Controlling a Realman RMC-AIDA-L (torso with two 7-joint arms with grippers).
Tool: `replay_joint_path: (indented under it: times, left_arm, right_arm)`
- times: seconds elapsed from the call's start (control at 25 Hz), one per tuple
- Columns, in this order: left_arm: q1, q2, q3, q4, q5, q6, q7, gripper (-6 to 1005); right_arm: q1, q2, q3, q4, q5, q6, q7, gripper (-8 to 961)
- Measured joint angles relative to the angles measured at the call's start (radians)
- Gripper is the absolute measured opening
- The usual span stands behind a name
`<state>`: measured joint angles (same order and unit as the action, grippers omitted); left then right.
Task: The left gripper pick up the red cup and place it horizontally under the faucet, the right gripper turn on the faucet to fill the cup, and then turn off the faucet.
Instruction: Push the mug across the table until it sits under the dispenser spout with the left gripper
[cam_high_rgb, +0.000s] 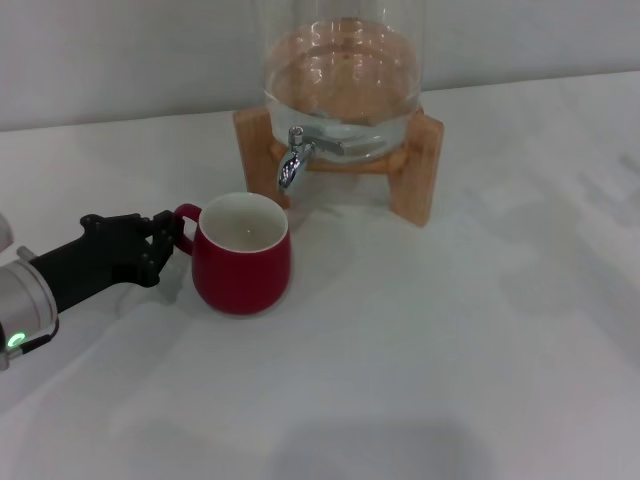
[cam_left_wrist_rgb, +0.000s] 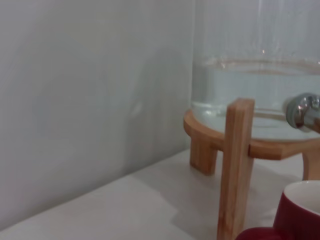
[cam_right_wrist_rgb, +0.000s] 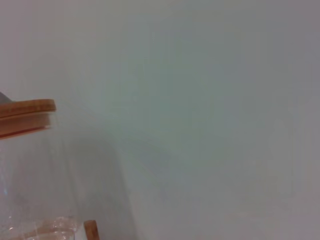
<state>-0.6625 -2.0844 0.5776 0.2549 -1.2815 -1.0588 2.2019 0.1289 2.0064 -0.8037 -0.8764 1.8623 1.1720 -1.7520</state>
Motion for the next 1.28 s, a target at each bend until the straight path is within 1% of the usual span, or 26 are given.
replay_joint_path:
  times: [0.16, 0.84, 1.0, 1.28]
  left_arm:
    - [-0.012, -0.001, 0.024, 0.0, -0.004, 0.02, -0.011, 104]
    - [-0.042, -0.004, 0.027, 0.0, -0.009, 0.046, -0.001, 104]
    - [-0.044, -0.005, 0.027, 0.0, -0.023, 0.047, 0.019, 104]
    - [-0.045, -0.007, 0.027, -0.028, -0.078, 0.039, 0.125, 104]
  right_arm:
    - [0.0, 0.0, 0.0, 0.004, 0.001, 0.0, -0.003, 796]
    - [0.001, 0.0, 0.0, 0.011, 0.008, 0.001, -0.009, 796]
    - [0.001, 0.0, 0.0, 0.011, 0.008, 0.002, -0.01, 796]
    - [0.002, 0.0, 0.0, 0.023, 0.028, 0.002, -0.027, 796]
